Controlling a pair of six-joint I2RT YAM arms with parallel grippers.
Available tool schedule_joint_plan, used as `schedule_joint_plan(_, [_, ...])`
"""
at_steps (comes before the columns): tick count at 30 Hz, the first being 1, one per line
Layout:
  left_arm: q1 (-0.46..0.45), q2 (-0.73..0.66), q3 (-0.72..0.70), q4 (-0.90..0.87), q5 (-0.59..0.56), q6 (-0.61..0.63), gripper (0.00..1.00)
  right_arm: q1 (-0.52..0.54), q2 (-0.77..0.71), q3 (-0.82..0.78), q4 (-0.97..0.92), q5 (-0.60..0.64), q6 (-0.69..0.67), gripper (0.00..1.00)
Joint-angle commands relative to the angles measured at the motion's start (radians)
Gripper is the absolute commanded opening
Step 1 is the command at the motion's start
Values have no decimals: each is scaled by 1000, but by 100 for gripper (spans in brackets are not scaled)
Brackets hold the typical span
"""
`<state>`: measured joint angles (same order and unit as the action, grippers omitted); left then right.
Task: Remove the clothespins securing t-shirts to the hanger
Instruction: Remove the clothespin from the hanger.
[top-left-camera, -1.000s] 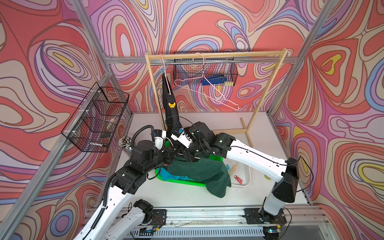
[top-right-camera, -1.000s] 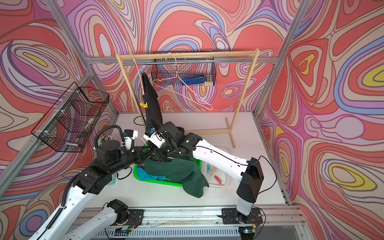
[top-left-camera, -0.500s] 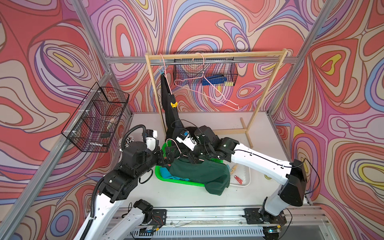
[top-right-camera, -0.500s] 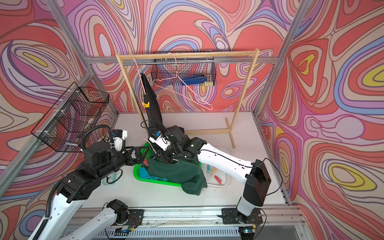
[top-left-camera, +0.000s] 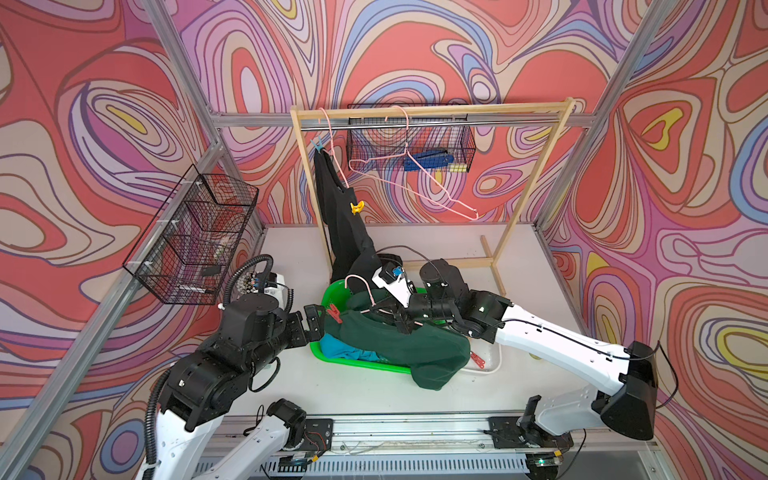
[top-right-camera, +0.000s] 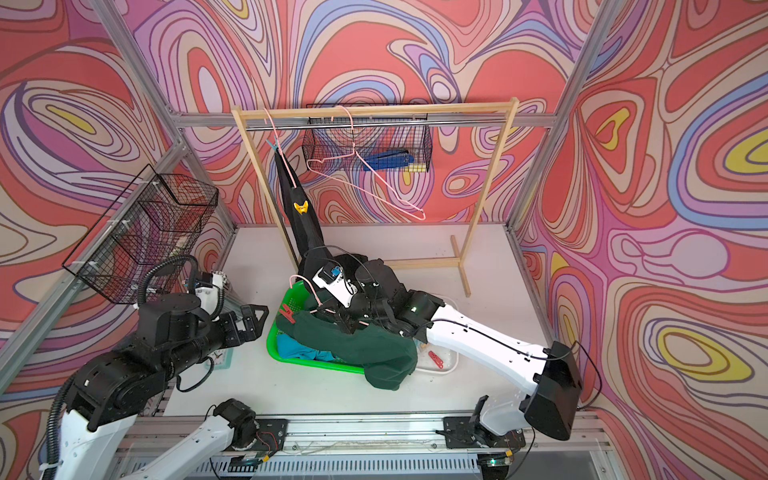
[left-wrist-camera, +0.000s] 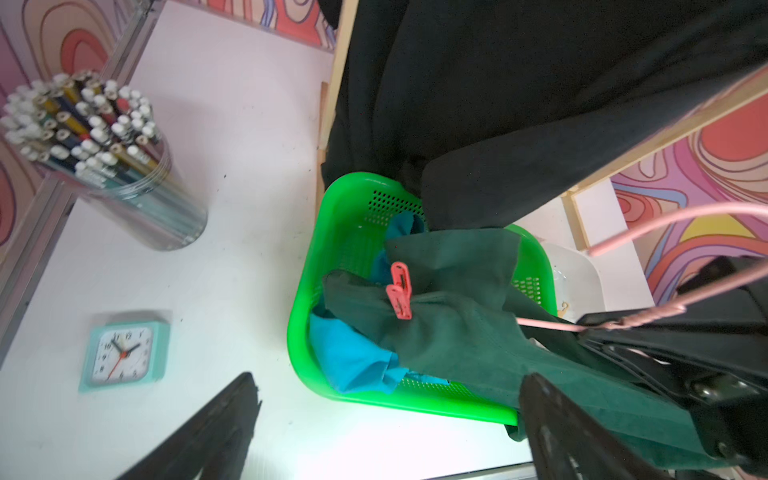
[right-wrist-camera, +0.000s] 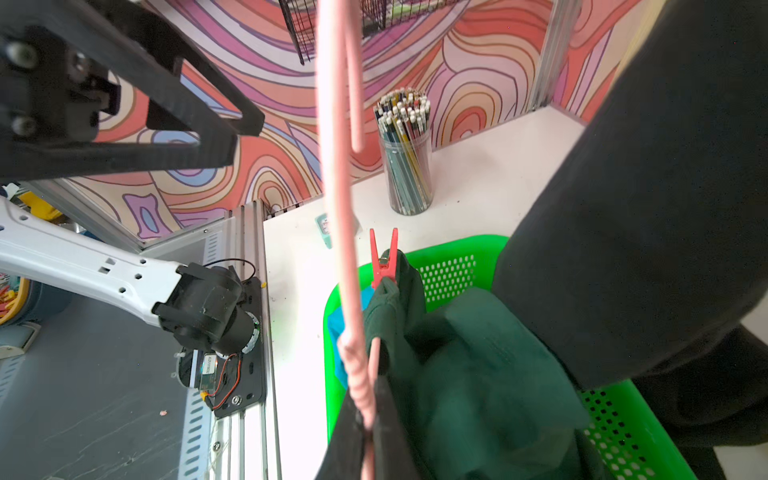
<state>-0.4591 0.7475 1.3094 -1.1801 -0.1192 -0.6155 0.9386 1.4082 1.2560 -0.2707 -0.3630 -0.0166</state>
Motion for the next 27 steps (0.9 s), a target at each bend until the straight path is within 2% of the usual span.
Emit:
schedule_joint_plan(1, [-3, 47, 27, -180, -35, -122, 100, 23, -8, -1, 49, 19, -72, 0])
schedule_joint_plan(7, [-3, 74, 36, -196, -16, -235, 100, 111, -22, -20, 75, 162, -178, 0])
schedule_joint_plan(16, [-2, 131, -6, -108, 106, -394, 100, 227, -144, -228, 313, 394, -267, 0])
schedule_joint_plan(21, [-1, 98, -71, -26, 91, -523, 97, 308, -175, -298, 411, 526, -336, 0])
schedule_joint_plan(24, [0, 61, -119, 30, 81, -599, 93, 341, -176, -315, 444, 565, -366, 0])
schedule_joint_plan(27, [2, 55, -132, 35, 63, -649, 93, 369, -176, -332, 476, 599, -391, 0])
